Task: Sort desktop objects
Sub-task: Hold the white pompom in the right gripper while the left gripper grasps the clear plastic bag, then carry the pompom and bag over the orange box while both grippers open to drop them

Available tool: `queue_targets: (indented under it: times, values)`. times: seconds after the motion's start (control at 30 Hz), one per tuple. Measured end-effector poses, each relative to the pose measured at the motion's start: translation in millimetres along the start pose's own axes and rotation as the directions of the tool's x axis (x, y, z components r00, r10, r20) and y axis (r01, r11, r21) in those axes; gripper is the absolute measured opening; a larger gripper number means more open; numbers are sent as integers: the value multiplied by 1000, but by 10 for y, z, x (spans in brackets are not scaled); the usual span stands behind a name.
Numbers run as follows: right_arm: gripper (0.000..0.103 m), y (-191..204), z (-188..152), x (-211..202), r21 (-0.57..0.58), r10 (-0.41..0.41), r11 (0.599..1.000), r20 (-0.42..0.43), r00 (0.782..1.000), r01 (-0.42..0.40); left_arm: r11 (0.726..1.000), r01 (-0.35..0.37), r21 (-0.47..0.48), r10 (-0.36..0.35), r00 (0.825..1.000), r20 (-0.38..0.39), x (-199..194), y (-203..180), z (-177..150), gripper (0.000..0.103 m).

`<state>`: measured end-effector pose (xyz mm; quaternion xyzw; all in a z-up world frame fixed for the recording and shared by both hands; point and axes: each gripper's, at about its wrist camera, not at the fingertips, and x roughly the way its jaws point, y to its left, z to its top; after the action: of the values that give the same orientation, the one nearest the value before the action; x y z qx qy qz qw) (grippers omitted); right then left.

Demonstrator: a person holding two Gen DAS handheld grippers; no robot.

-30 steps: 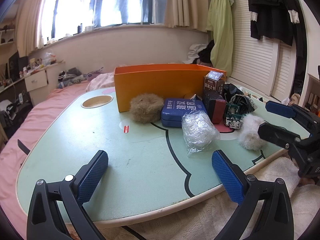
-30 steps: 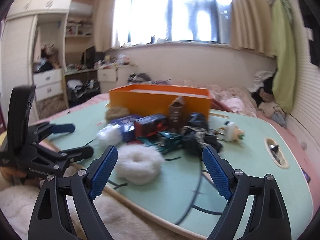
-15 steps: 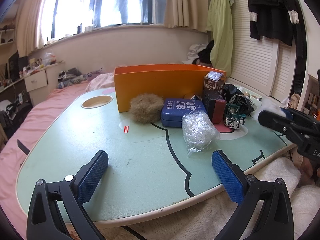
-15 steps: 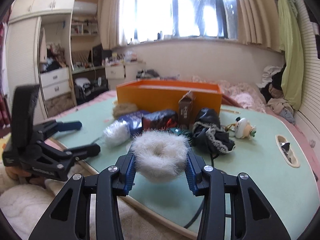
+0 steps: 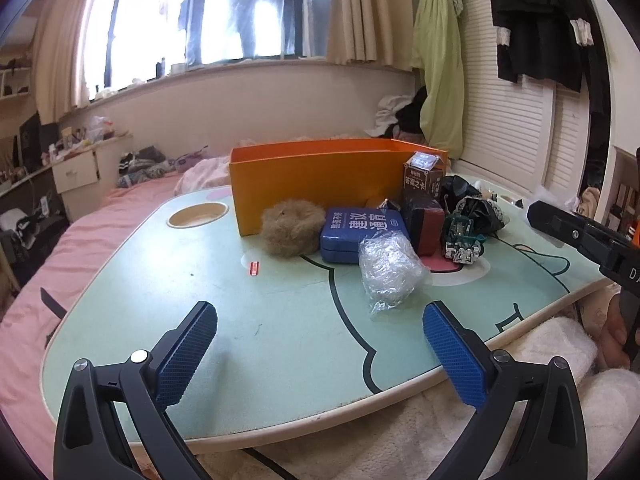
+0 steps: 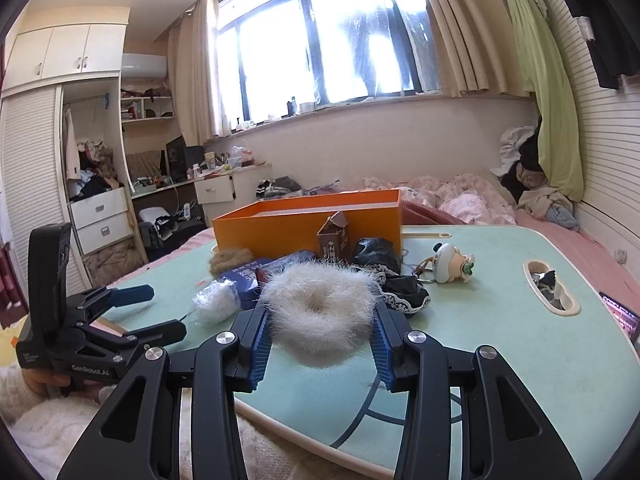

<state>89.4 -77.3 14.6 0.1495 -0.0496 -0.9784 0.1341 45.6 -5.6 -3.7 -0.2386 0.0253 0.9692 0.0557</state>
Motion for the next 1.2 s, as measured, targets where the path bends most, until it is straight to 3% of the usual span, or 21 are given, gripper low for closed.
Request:
queue_targets:
  times: [0.23, 0.33, 0.43, 0.53, 0.6, 0.63, 0.9, 1.2]
  values:
    - [44, -16, -2, 1, 10, 10, 1000, -12, 1000, -10, 1000, 9, 3, -9, 999, 35, -22, -62, 177, 103]
    - [44, -11, 1, 3, 10, 12, 1000, -18, 1000, -12, 1000, 11, 13, -11, 1000, 4, 49, -109, 238, 94]
    - [44, -18, -1, 4, 9, 13, 1000, -21, 1000, -13, 998, 64, 18, -63, 997, -38, 153, -165, 276, 90]
    - [44, -17, -10, -1, 9, 14, 1000, -23, 1000, -14, 996, 64, 57, -60, 996, -69, 261, -271, 327, 70]
    - [44, -12, -14, -4, 10, 15, 1000, -24, 1000, -15, 995, 77, 64, -70, 992, -107, 340, -314, 327, 36]
    - [44, -14, -21, -6, 10, 15, 1000, -24, 1000, -15, 995, 78, 64, -70, 990, -126, 377, -328, 316, 30]
    - [44, -33, -28, 0, 12, 14, 1000, -26, 1000, -14, 998, 50, 32, -49, 999, -9, 33, -187, 281, 30]
    - [44, -67, 166, -16, 3, -19, 1000, -11, 1000, 19, 997, 64, -39, -62, 996, 70, -196, 57, 604, 30]
